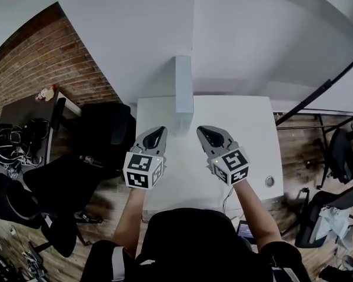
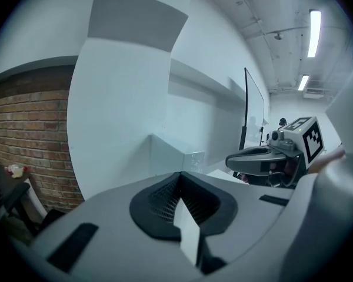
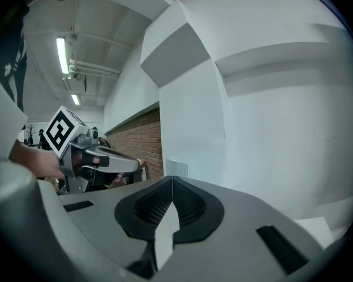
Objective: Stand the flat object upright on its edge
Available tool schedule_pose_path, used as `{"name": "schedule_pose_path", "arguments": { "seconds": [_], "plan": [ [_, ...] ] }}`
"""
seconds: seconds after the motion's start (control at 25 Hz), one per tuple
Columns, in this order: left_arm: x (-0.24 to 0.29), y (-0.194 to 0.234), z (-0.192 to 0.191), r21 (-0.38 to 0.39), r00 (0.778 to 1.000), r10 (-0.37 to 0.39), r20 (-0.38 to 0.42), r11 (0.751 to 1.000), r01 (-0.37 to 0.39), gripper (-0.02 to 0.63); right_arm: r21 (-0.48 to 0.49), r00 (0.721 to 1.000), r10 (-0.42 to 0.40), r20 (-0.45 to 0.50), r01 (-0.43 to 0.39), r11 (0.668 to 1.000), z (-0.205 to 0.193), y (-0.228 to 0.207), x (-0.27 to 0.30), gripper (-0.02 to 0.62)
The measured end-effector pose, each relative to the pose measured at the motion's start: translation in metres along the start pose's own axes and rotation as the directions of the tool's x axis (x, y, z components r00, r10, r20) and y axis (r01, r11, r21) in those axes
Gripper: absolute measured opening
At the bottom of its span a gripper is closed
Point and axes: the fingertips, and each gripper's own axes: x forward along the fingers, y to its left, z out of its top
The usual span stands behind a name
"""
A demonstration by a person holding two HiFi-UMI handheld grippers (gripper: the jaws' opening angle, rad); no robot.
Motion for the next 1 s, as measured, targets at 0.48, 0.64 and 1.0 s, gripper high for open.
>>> {"name": "schedule_pose_path", "arguments": {
  "seconds": [0.48, 0.64, 1.0],
  "plan": [
    [-0.04, -0.008, 0.038, 0.006, 0.991, 0.045, 0.124, 0.999, -0.046, 0.012, -0.004, 0.994, -0.023, 0.111, 0.023, 1.0, 0.053, 0.015, -0.019, 0.04],
    [-0.043, -0.015, 0.051, 0.026, 0.987, 0.039, 0.155, 0.999, -0.043, 0.012, 0.005, 0.987, -0.032, 0.16, 0.031, 1.0, 0.071, 0.015, -0.023, 0.04],
    [-0.044, -0.027, 0.051, 0.04, 0.985, 0.041, 0.165, 0.998, -0.048, 0.012, 0.021, 0.985, -0.041, 0.168, 0.038, 0.999, 0.074, 0.014, -0.025, 0.04]
  ]
}}
